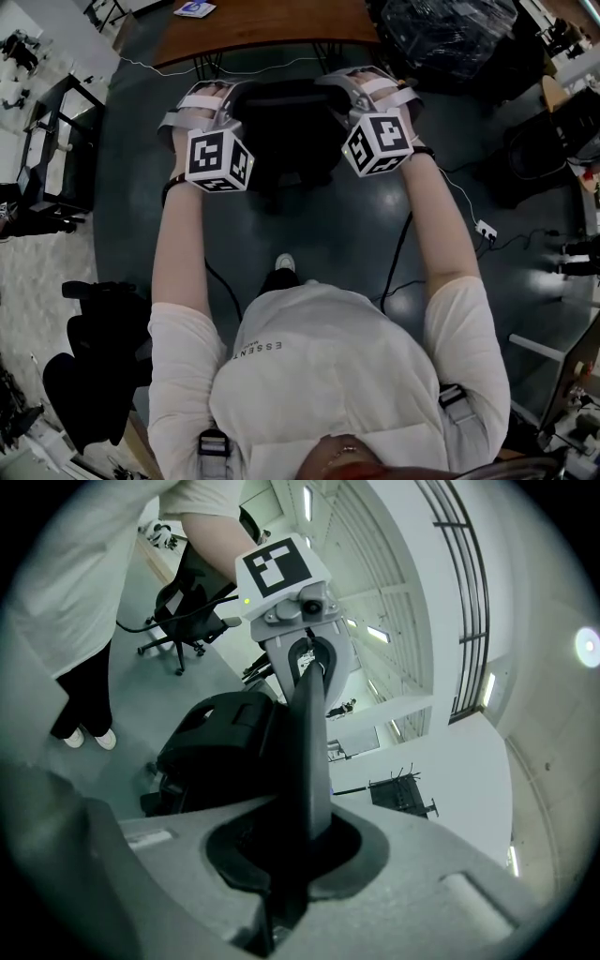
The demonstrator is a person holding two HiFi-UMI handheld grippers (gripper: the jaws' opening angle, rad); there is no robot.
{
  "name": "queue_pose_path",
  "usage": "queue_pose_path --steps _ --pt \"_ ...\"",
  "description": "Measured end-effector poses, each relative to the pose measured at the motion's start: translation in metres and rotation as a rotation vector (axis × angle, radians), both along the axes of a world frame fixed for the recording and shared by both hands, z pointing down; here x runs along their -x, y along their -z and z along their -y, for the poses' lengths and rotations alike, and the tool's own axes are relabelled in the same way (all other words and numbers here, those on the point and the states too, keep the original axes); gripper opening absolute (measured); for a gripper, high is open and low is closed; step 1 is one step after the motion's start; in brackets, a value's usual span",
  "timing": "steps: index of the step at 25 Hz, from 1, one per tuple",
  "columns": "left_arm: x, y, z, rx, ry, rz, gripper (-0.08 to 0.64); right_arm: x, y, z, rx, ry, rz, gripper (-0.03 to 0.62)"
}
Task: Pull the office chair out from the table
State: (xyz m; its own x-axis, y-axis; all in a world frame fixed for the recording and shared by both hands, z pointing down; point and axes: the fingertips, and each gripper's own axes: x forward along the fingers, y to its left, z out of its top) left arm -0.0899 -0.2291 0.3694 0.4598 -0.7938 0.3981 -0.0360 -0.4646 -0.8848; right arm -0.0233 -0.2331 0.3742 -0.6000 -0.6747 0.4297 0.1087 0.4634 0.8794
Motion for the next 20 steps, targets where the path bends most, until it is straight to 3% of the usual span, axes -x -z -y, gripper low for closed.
queue_pose_path --steps 5,8,10,12,16,18,20 --pt "-0.009 0.003 -0.015 0.003 0.009 -0.011 0.071 -0.009 0.003 -0.015 -0.02 0.012 0.022 0.029" --pt "-0.014 0.001 -0.027 0.036 -0.011 -0.027 0.08 -0.011 0.006 -0.024 0.029 0.006 0.088 0.068" --pt "-0.02 0.003 -0.039 0.085 -0.031 -0.081 0.108 -0.015 0.01 -0.031 0.079 -0.006 0.14 0.118" --pt "-0.025 0.009 -0.051 0.11 -0.047 -0.148 0.155 -0.019 0.012 -0.04 0.082 -0.015 0.145 0.121" --pt "-0.027 0.013 -0.075 0.084 -0.032 -0.149 0.207 -0.03 0.021 -0.065 0.114 0.0 0.179 0.16" --pt "-0.031 0.02 -0.09 0.055 -0.029 -0.153 0.19 -0.038 0.034 -0.083 0.154 0.015 0.25 0.16" --pt "-0.036 0.036 -0.108 0.012 -0.027 -0.221 0.164 -0.049 0.049 -0.1 0.165 0.012 0.346 0.153"
